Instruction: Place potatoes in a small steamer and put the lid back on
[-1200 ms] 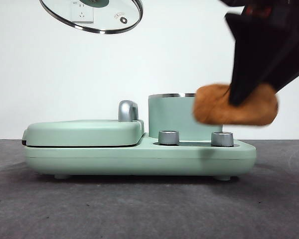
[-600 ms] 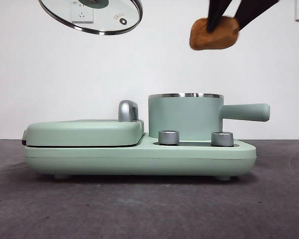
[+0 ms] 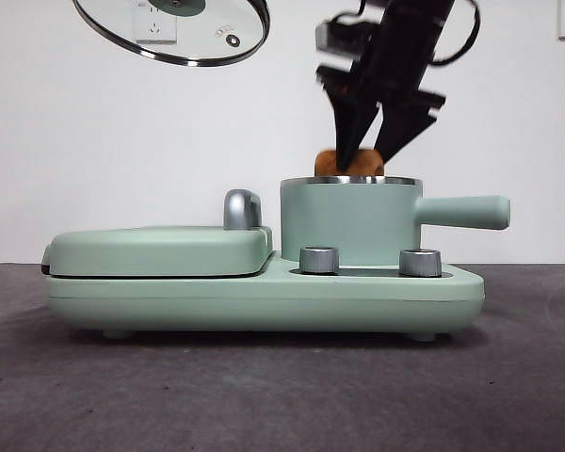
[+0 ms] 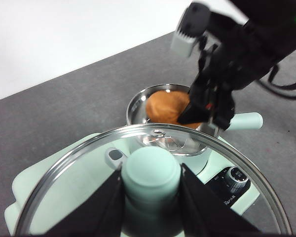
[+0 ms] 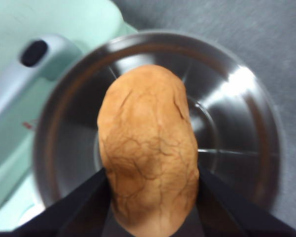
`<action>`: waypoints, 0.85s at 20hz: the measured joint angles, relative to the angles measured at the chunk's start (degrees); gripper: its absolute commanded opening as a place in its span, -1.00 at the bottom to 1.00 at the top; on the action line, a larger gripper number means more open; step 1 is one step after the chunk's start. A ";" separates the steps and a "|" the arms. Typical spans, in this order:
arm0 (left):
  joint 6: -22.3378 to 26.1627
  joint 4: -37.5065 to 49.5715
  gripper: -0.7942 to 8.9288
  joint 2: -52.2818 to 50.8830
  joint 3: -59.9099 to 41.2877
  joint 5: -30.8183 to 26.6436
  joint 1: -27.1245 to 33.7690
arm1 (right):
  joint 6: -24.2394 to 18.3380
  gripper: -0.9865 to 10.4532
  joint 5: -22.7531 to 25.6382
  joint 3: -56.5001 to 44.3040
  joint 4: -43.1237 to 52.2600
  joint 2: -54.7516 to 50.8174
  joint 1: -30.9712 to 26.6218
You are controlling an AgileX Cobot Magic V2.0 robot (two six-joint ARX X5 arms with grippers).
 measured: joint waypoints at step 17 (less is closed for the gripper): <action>-0.07 -0.02 -0.82 0.00 0.00 0.00 0.00 | -0.61 -0.25 -0.07 1.51 -0.90 3.41 -0.26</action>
